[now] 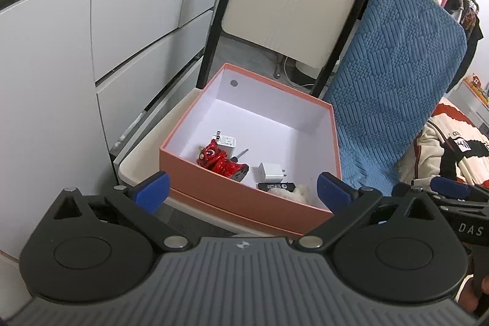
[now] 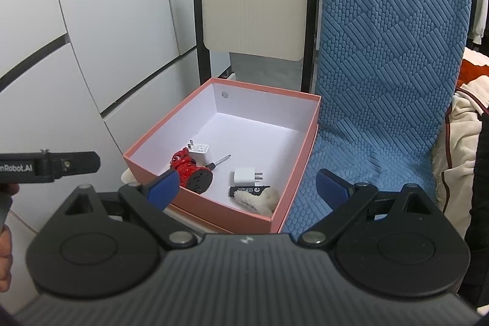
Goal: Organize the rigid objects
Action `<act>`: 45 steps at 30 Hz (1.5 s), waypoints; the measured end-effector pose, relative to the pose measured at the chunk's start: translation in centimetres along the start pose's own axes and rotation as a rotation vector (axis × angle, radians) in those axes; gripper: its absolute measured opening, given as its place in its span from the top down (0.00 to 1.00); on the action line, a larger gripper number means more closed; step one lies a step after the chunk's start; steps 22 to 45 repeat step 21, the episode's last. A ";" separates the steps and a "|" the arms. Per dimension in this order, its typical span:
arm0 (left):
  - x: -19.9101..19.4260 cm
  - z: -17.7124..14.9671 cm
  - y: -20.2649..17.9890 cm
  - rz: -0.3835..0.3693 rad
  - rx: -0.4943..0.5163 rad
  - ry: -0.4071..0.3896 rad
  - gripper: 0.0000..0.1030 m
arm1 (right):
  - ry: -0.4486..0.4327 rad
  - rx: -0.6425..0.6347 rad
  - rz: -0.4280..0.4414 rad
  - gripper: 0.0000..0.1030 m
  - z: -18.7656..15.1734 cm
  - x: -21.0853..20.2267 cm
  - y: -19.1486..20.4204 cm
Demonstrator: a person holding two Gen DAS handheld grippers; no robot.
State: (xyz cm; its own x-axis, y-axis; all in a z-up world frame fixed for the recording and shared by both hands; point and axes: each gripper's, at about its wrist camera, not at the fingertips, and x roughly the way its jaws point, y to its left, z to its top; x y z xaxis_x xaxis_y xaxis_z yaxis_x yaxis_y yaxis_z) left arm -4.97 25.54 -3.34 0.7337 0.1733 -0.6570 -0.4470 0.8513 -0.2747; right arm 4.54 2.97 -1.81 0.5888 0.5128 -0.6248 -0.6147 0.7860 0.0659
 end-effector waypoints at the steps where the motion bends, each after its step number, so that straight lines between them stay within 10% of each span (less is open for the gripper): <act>1: 0.0 0.0 0.1 0.000 -0.002 -0.002 0.00 | 0.001 0.000 -0.002 0.05 0.0 0.0 0.0; 45: -0.1 0.3 0.3 -0.019 -0.013 -0.018 0.00 | 0.019 0.003 0.006 0.05 -0.6 0.2 -0.4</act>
